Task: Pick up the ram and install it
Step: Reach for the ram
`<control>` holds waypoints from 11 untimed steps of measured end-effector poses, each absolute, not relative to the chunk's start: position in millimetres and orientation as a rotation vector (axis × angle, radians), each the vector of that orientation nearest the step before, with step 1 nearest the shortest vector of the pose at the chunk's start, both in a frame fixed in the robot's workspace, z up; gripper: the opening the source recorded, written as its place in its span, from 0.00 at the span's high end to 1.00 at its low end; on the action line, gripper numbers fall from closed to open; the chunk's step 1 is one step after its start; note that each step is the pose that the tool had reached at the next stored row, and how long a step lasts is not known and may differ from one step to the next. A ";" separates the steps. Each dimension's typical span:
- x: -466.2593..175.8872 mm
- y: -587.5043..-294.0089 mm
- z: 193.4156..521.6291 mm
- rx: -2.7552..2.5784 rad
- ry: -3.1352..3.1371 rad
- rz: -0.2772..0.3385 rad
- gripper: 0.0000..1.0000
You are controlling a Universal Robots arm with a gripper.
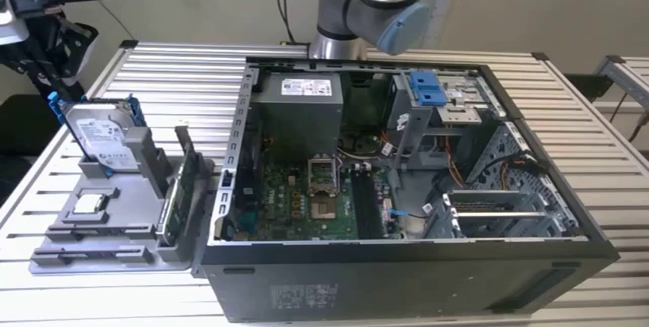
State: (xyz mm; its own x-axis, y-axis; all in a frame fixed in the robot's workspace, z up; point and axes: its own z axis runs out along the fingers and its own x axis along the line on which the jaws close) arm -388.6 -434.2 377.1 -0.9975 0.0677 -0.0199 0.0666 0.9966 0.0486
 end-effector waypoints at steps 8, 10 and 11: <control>-388.7 -452.3 375.6 0.105 3.117 0.075 0.89; -388.8 -456.6 375.3 0.105 3.117 0.075 0.89; -388.8 -459.0 375.1 0.105 3.117 0.075 0.89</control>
